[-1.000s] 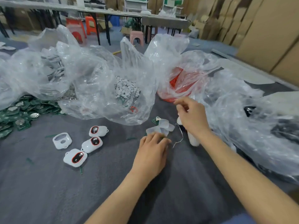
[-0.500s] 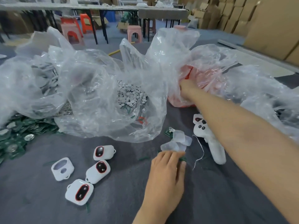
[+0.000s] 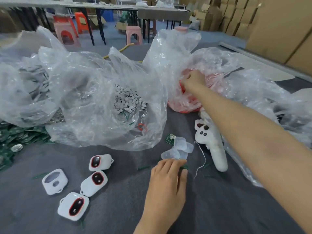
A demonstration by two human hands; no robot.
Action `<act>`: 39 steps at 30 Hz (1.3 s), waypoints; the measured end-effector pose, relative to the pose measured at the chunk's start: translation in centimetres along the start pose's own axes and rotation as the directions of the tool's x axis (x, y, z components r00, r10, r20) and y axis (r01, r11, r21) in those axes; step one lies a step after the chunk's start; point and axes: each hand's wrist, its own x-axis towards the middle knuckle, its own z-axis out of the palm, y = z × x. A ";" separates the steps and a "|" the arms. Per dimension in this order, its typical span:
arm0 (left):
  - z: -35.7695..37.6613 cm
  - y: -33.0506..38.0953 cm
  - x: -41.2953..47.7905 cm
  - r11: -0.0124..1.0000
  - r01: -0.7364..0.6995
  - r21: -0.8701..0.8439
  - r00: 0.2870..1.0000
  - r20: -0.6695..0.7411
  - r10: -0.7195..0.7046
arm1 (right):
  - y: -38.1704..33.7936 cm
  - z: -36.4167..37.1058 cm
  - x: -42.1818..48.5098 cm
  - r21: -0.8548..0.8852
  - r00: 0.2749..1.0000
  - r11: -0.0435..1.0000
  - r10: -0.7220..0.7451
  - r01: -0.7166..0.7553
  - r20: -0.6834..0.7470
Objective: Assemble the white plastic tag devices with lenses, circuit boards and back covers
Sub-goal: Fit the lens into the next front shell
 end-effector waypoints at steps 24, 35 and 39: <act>-0.6 0.4 -0.6 0.998 0.063 -0.011 0.997 -0.033 -0.063 | 13.5 -18.6 -6.7 -0.461 0.952 0.870 0.269 -0.175 0.146; -0.7 0.7 -0.8 0.996 0.081 -0.035 0.994 -0.065 -0.083 | 11.0 -14.6 -5.6 -0.437 0.902 0.884 0.043 0.166 0.429; -0.6 0.3 -0.7 0.994 0.098 -0.043 0.993 -0.065 -0.101 | 11.7 -11.7 -3.7 -0.512 0.939 0.854 0.096 0.092 0.329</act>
